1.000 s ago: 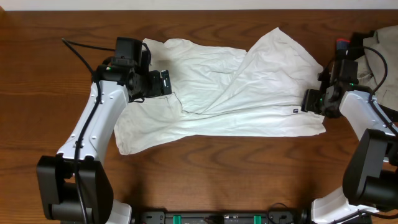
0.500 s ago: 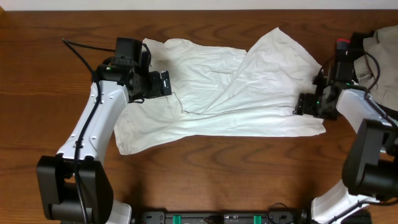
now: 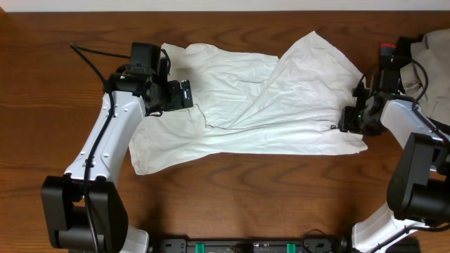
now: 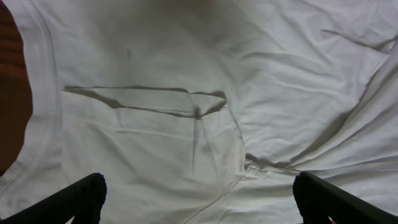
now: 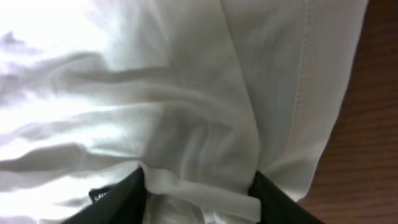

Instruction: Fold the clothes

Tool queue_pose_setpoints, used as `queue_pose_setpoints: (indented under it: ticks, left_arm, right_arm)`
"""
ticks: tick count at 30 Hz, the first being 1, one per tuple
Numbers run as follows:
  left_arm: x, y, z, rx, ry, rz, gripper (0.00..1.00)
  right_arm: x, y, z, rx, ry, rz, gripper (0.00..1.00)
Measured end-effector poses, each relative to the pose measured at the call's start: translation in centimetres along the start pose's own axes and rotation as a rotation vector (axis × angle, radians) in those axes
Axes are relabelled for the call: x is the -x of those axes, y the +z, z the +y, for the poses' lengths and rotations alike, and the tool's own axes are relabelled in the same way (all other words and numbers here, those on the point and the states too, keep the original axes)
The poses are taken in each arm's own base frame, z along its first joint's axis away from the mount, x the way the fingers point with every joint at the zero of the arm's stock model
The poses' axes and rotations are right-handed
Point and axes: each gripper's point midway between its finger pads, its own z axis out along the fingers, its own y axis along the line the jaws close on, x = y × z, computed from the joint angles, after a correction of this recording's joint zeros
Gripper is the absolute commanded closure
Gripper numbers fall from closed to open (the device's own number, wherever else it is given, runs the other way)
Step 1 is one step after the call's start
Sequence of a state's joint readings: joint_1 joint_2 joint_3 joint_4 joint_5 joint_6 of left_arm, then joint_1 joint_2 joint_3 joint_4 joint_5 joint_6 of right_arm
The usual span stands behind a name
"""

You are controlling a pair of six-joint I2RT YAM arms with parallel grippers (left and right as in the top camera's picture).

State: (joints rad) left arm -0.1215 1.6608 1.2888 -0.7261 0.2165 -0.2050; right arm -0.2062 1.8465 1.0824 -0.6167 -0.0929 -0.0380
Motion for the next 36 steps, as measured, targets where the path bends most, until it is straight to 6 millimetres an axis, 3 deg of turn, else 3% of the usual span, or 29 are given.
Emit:
queue_pose_setpoints:
  ticks: [5,7,11,13,20,30,36]
  left_arm:
    - [0.1,0.0,0.2,0.013,0.000,-0.004,0.02]
    - [0.1,0.0,0.2,0.014,0.000,-0.004,0.02]
    - [0.1,0.0,0.2,0.013,0.000,-0.003,0.02]
    - [0.1,0.0,0.2,0.014,0.000,-0.004,0.02]
    - [0.1,0.0,0.2,0.014,0.000,-0.003,0.02]
    - [0.1,0.0,0.2,0.014,0.000,-0.004,0.02]
    - [0.1,0.0,0.2,0.014,0.000,-0.004,0.02]
  right_arm:
    - [0.3,-0.7,0.1,0.002,0.002,0.014,0.61]
    - [0.6,-1.2,0.1,0.000,0.002,0.018,0.68]
    - [1.1,-1.9,0.1,-0.003,0.003,0.018,0.93]
    - [1.3,-2.1,0.1,-0.003,0.002,0.016,0.99]
    - [2.1,-2.2,0.0,-0.006,0.006,-0.013,0.99]
    - [4.4,-2.4,-1.5,-0.089,0.098,-0.108,0.99]
    - [5.4,-3.0,-1.1,-0.065,0.142,-0.137,0.99]
